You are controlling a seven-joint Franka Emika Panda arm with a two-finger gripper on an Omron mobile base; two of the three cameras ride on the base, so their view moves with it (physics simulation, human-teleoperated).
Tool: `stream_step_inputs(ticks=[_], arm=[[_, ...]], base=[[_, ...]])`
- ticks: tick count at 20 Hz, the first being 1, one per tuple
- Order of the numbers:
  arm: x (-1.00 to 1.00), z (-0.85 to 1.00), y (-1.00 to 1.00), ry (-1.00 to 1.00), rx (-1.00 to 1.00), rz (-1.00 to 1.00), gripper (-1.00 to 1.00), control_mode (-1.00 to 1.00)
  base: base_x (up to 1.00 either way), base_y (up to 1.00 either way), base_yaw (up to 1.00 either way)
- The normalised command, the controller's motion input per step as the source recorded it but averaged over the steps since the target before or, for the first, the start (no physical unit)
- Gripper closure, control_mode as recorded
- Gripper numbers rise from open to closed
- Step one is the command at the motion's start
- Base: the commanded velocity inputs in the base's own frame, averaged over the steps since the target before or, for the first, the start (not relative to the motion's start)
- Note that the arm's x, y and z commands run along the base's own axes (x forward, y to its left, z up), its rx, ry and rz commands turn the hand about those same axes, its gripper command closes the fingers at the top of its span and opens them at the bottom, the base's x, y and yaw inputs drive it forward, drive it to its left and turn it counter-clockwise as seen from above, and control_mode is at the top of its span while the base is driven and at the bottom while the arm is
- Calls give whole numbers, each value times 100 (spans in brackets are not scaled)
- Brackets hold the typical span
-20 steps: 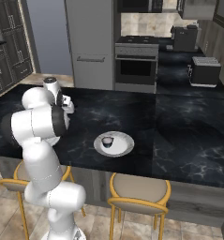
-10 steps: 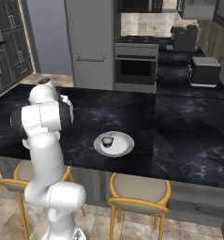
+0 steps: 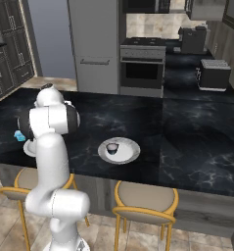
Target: Place two yogurt containers on each plate.
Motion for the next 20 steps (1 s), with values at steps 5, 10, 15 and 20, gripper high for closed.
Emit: stream_step_inputs(ticks=[5, 10, 15, 20], arm=[[18, -17, -1, 0, 0, 0, -100, -100], [13, -21, 0, 2, 0, 0, -100, -100], [16, -20, 2, 5, 1, 0, -100, -100], [17, -18, 0, 2, 0, 0, -100, -100]], base=[[0, 0, 0], [0, 0, 0], [0, 0, 0], [0, 0, 0]])
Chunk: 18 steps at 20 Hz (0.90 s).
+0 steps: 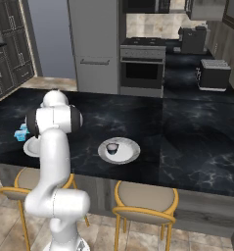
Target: Place two yogurt containers on each plate.
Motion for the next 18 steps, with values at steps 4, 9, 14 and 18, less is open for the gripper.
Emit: stream_step_inputs(ticks=[4, 9, 14, 18], arm=[[20, -12, 0, 0, 0, 0, -100, -100], [12, -9, 2, 1, 1, 0, -100, -100], [10, -18, 0, 6, 0, 0, -100, -100], [19, -10, 0, 6, 0, 1, -100, -100]], base=[[0, 0, 0], [0, 0, 0], [0, 0, 0], [0, 0, 0]])
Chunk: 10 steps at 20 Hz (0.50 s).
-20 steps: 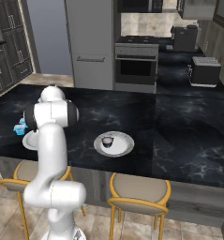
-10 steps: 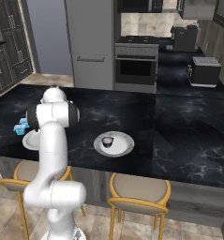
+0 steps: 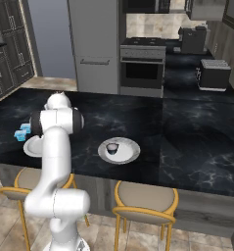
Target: Place two yogurt containers on each plate.
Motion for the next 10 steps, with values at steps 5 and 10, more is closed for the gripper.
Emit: stream_step_inputs(ticks=[5, 10], arm=[[16, -2, 0, 0, 2, 1, -100, -100], [7, -4, 3, 5, 2, 1, 100, -100]], base=[[0, 0, 0], [0, 0, 0]])
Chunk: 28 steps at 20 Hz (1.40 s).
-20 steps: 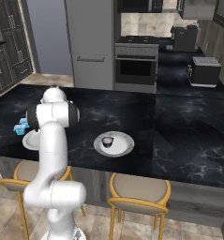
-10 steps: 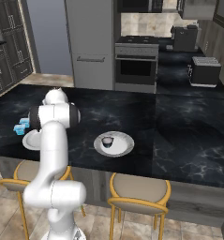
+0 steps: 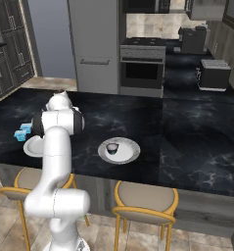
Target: Place two yogurt containers on each plate.
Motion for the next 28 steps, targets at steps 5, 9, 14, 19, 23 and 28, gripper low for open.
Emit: stream_step_inputs(ticks=[5, 9, 14, 19, 23, 28], arm=[[2, -10, 1, 14, 5, 0, 100, -100], [0, -5, 0, 10, 5, 0, 100, -100], [-12, 24, -11, 1, 4, 1, 100, -100], [-51, 30, -36, -1, 0, 0, 100, -100], [-64, 17, -59, 0, 0, 0, 100, -100], [-72, 6, -77, 0, 2, -6, 100, -100]], base=[[0, 0, 0], [0, 0, 0], [0, 0, 0], [0, 0, 0], [0, 0, 0], [0, 0, 0]])
